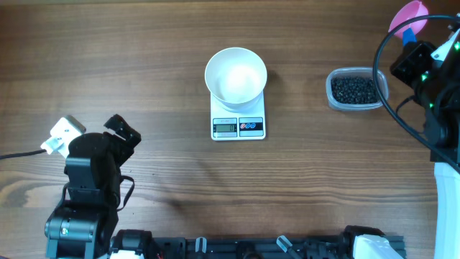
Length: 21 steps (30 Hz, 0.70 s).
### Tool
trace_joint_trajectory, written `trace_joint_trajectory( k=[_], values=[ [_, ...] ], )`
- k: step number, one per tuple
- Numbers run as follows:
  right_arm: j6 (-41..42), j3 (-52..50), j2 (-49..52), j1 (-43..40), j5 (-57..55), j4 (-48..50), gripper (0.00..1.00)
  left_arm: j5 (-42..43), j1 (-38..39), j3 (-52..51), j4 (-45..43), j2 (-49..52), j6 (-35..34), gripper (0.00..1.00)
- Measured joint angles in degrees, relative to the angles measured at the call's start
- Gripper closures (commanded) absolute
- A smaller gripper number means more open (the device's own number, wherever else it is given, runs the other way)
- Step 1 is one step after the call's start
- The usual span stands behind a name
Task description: Scoop item into bowl and weigh 150g on scale
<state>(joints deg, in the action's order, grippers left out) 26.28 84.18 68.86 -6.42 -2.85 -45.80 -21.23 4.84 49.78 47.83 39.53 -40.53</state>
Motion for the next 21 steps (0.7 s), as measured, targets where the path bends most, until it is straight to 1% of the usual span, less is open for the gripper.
trace_joint_trajectory(
  k=[5,10,14,21],
  values=[
    [-1.9,0.0,0.0,0.0,0.0,4.2,0.96,0.0,0.0,0.0,0.0,0.0,0.0,0.00],
    [-2.6,0.0,0.0,0.0,-0.2,10.7,0.96,0.0,0.0,0.0,0.0,0.0,0.0,0.00],
    [-2.6,0.0,0.1,0.0,0.0,11.5,0.96,0.0,0.0,0.0,0.0,0.0,0.0,0.00],
    [-2.6,0.0,1.4,0.0,4.5,12.5,0.96,0.0,0.0,0.0,0.0,0.0,0.0,0.00]
  ],
)
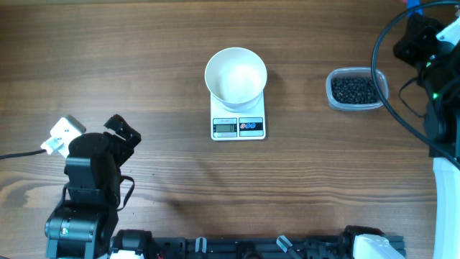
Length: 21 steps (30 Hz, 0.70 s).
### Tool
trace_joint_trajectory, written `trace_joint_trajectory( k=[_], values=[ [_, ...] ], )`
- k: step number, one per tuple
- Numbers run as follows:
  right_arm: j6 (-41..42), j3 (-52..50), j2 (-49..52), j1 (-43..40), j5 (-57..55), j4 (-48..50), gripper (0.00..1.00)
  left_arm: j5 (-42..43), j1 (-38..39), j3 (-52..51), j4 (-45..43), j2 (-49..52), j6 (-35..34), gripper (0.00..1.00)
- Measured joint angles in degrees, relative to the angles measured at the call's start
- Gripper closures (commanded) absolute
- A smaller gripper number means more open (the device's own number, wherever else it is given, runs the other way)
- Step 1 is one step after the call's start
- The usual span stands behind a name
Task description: Scoop item into bowl and weigh 150g on scale
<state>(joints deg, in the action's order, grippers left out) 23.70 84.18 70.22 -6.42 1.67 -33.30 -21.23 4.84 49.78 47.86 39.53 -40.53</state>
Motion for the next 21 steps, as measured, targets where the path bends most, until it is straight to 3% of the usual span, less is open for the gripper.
trace_joint_trajectory(
  k=[7,13,21],
  values=[
    [0.1,0.0,1.9,0.0,3.2,1.7,0.96,0.0,0.0,0.0,0.0,0.0,0.0,0.00],
    [-4.9,0.0,2.9,0.0,4.7,10.1,0.96,0.0,0.0,0.0,0.0,0.0,0.0,0.00],
    [-7.4,0.0,2.9,0.0,7.7,6.9,0.96,0.4,0.0,0.0,-1.1,0.0,0.0,0.00]
  ],
)
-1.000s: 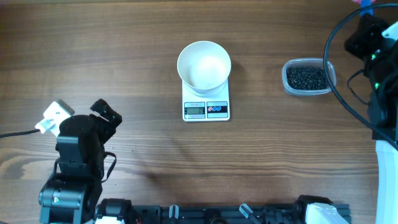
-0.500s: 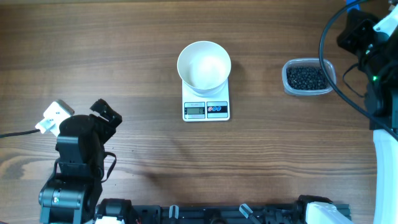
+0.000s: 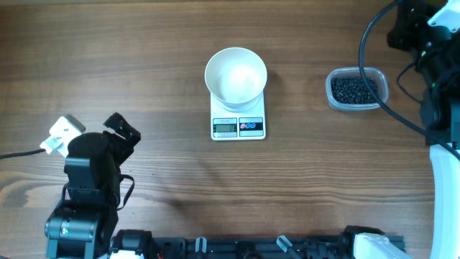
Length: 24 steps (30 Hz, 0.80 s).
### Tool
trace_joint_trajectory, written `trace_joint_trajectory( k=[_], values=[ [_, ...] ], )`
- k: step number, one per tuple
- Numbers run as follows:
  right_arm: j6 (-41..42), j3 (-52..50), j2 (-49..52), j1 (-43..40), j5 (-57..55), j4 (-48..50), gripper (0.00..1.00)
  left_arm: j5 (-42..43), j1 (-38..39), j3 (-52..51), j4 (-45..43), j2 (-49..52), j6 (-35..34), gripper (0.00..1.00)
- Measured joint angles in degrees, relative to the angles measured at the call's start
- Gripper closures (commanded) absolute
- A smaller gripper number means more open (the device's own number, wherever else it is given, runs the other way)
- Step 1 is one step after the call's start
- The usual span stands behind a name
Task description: Scoop item into bowl and weigh 150g on scale
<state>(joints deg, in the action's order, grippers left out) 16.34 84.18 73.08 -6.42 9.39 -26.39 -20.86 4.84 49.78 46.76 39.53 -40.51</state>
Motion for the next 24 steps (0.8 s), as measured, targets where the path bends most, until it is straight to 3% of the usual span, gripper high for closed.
trace_joint_trajectory(
  k=[4,8,12,16,21,24],
  values=[
    [-0.1,0.0,0.0,0.0,1.0,-1.3,0.96,4.8,0.0,0.0,-0.6,0.0,0.5,0.00],
    [-0.2,0.0,0.0,0.0,1.1,-1.9,0.96,19.5,0.0,0.0,-2.7,0.0,12.3,0.00],
    [-0.2,0.0,0.0,0.0,1.1,-2.1,0.96,26.9,0.0,0.0,-2.7,0.0,19.9,0.00],
    [-0.2,0.0,0.0,0.0,1.3,-6.2,0.96,28.4,0.0,0.0,-2.8,1.2,26.1,0.00],
    [-0.2,0.0,0.0,0.0,1.6,-13.1,0.96,24.3,0.0,0.0,-2.9,5.6,29.4,0.00],
    [-0.2,0.0,0.0,0.0,1.8,-16.7,0.96,26.8,-0.1,0.0,-3.6,8.9,31.3,0.00]
  ],
)
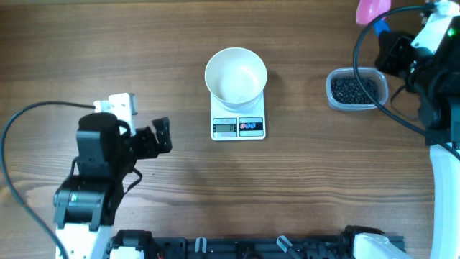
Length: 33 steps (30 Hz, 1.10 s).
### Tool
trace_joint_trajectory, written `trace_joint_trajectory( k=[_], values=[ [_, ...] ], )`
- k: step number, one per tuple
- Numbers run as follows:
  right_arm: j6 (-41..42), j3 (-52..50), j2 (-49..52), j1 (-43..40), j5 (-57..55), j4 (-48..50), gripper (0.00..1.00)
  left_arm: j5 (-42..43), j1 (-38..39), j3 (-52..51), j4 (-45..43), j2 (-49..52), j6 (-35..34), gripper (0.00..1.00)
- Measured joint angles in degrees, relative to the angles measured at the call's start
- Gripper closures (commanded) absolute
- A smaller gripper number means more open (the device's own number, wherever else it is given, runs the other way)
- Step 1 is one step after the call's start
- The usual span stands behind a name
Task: Scoop item into bowl and weigh 150g on scale
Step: 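Lower the pink scoop into the bean tub with the right gripper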
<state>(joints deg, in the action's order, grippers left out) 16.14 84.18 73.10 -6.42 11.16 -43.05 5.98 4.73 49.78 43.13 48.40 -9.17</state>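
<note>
A white bowl (236, 74) sits on a small white scale (238, 126) at the table's middle. To its right stands a clear tub of small dark pieces (355, 90). My right gripper (387, 37) is beyond the tub's far right corner, shut on the blue handle of a pink scoop (371, 8). The scoop's head is cut by the top edge of the overhead view. My left gripper (164, 135) is open, left of the scale, pointing toward it with nothing in it.
Black cables loop around both arms, one over the left of the table (14, 137) and one by the tub (363, 72). The right arm's white base (445, 194) fills the right edge.
The left arm has come from the near left corner to just left of the scale. The right gripper has moved left, and the pink scoop shows again at the top edge.
The right gripper first held the pink scoop at the far right, beyond the tub. Then the scoop was almost, then wholly, out of the top of the view. Now it shows further left, beyond the tub. The left arm rested at the near left until now.
</note>
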Motion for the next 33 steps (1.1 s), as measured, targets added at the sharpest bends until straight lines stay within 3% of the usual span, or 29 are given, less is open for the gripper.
trace_joint_trajectory(
  k=[5,9,18,24,33],
  values=[
    [0.0,0.0,0.1,0.0,0.9,-3.8,0.92,15.6,0.0,0.0,-1.6,3.2,7.9,0.00],
    [0.0,0.0,0.1,0.0,0.9,-4.3,0.95,20.5,1.4,0.0,-1.0,4.5,11.8,0.00],
    [-3.1,0.0,0.1,0.0,0.5,-7.6,0.96,21.3,3.7,0.0,0.2,4.5,13.0,0.00],
    [-8.7,0.0,0.8,0.0,-7.2,-11.6,0.96,21.4,3.9,0.0,0.1,4.5,13.0,0.00],
    [-15.0,-0.1,12.6,-3.0,-15.7,-20.9,0.96,21.4,3.9,0.0,0.1,4.5,13.0,0.00]
  ],
)
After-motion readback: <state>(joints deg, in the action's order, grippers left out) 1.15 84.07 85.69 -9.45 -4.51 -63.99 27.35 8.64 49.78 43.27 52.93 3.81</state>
